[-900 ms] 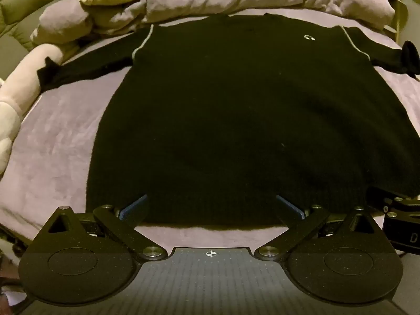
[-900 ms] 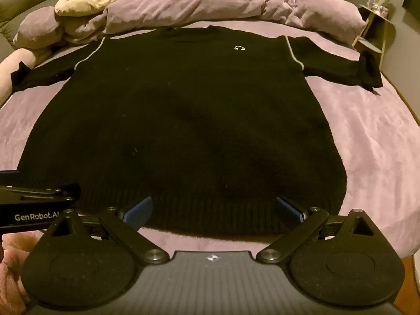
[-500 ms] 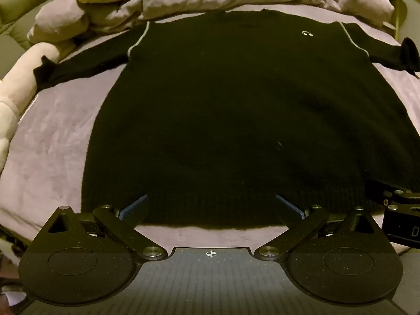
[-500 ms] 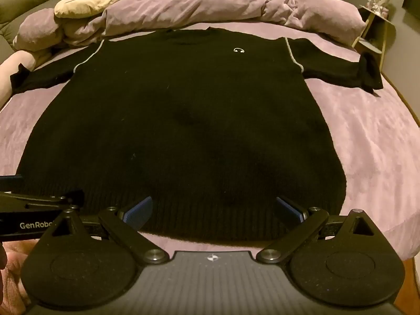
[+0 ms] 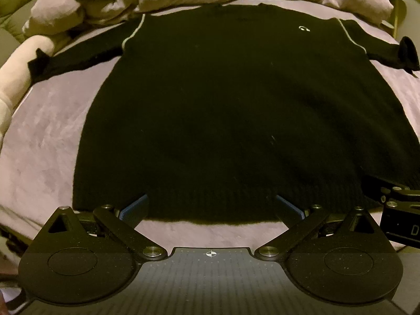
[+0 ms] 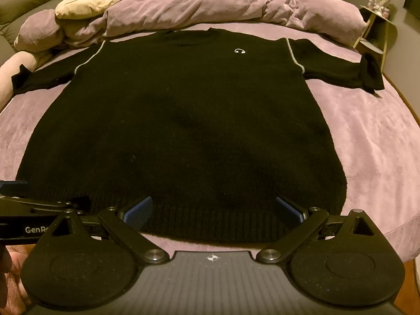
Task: Fold small clothes
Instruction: 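Move both tools toward the black sweater's hem, fingers open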
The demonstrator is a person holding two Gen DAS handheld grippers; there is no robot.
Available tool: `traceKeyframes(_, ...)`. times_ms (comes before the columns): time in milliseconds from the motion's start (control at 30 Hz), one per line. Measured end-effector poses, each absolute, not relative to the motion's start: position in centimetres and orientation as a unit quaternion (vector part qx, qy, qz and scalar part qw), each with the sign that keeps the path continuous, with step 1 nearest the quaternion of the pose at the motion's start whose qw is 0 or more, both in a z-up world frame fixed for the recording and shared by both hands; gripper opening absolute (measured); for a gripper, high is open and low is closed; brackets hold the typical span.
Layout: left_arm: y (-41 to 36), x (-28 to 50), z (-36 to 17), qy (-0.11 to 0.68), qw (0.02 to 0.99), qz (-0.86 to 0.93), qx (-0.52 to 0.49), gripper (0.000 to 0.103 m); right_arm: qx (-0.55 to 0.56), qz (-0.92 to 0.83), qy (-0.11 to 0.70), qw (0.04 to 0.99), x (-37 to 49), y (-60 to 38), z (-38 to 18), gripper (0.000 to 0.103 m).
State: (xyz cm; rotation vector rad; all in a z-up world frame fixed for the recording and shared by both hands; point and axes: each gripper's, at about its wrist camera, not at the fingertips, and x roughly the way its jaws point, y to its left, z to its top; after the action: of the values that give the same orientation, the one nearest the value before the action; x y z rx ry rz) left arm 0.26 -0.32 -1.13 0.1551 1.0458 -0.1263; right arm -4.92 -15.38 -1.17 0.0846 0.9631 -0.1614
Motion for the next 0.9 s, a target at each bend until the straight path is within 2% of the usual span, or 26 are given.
traceKeyframes(900, -0.14, 0.09, -0.75, 0.509, 0.857, -0.065, 0.055, 0.103, 0.034, -0.076, 0.462, 0.883, -5.22, -15.05, -0.65, 0.099)
